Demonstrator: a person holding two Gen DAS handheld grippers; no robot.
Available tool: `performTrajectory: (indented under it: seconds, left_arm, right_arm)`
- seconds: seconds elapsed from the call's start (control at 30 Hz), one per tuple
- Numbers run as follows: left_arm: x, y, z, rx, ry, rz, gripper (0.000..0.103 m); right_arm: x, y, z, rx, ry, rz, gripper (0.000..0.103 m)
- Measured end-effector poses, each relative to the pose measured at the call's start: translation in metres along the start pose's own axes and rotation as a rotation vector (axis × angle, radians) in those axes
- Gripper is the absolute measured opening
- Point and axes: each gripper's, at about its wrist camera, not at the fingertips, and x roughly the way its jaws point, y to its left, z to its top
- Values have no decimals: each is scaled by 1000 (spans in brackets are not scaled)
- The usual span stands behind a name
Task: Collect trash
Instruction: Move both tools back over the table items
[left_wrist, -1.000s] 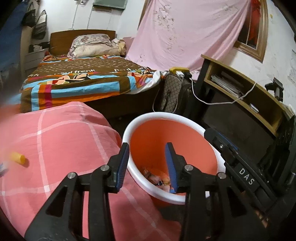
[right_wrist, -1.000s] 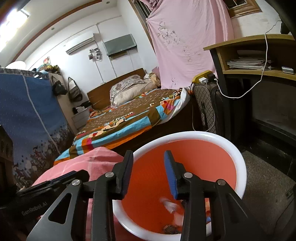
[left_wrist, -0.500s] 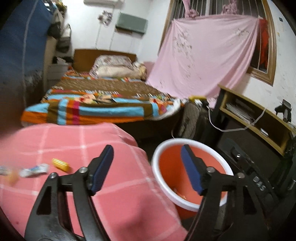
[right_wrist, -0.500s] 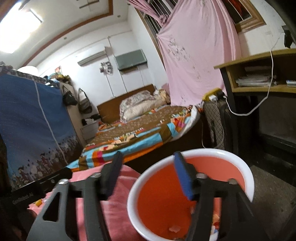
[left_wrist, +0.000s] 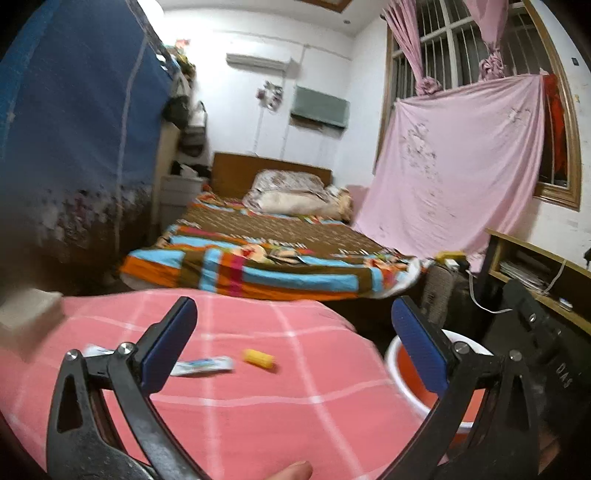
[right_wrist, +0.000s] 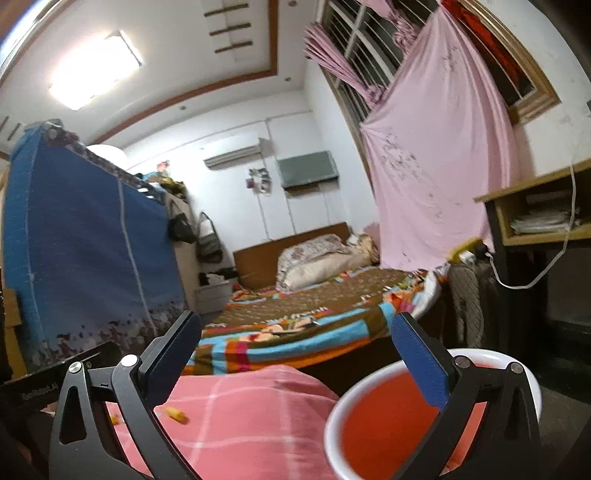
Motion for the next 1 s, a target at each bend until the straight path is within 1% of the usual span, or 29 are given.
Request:
performTrajectory:
  seconds: [0.2, 0.33, 0.47, 0.6, 0.7, 0.73, 0.83, 0.93, 0.97, 1.0]
  left_arm:
    - [-30, 39, -5, 21, -74, 89, 90]
    - [-45, 65, -8, 30, -91, 137, 90]
    - [-51, 88, -5, 49, -98, 172, 90]
    - [-52, 114, 1, 36, -124, 207, 90]
    - [-46, 127, 5, 19, -125, 224, 90]
    - [-45, 130, 5, 15, -122, 226, 90]
    - [-34, 141, 5, -2, -79, 227, 90]
    - [-20, 148, 1, -1, -12, 236, 90]
    - [-13, 151, 0, 8, 24, 241, 90]
    - [-4, 154, -2, 11, 77, 237, 89]
  right_arm:
    - [-4, 36, 2, -45, -46, 75, 103]
    - [-3, 59, 0, -84, -68, 120, 103]
    - [-2, 78, 0, -105, -94, 167, 103]
    - [9, 98, 2, -139, -87, 212, 103]
    - [25, 113, -2, -163, -45, 242, 103]
    - [35, 118, -5, -180, -15, 246, 103]
    - [59, 128, -18, -225, 86, 247, 103]
    - [84, 136, -36, -255, 215, 247, 103]
    - [91, 136, -41, -261, 254, 242, 103]
    - [100, 137, -48, -268, 308, 242, 103]
